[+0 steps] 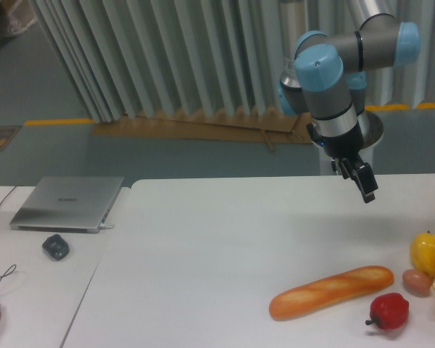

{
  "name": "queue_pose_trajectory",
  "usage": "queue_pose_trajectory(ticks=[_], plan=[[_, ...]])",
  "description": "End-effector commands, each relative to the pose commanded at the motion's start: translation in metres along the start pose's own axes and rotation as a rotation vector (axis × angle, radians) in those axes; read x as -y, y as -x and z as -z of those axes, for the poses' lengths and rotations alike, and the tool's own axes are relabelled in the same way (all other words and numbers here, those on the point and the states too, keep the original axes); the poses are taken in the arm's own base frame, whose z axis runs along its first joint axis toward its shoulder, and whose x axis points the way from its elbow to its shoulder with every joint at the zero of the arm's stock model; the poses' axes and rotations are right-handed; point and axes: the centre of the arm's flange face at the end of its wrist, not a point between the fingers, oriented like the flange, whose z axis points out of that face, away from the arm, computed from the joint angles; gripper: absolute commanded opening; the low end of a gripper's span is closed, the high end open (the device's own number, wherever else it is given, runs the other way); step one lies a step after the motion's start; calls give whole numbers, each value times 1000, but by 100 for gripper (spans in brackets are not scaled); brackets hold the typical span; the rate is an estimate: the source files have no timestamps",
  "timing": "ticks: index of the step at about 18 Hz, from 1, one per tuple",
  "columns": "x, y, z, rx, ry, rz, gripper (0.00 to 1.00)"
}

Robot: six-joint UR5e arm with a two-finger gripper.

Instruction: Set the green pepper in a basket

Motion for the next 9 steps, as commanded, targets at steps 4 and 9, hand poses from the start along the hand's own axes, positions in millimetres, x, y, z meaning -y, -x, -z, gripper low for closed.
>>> queue_pose_trajectory(ticks=[4,9], plan=[[-6,5,-4,-5,4,10,100],[7,6,-26,-45,8,-6,100]])
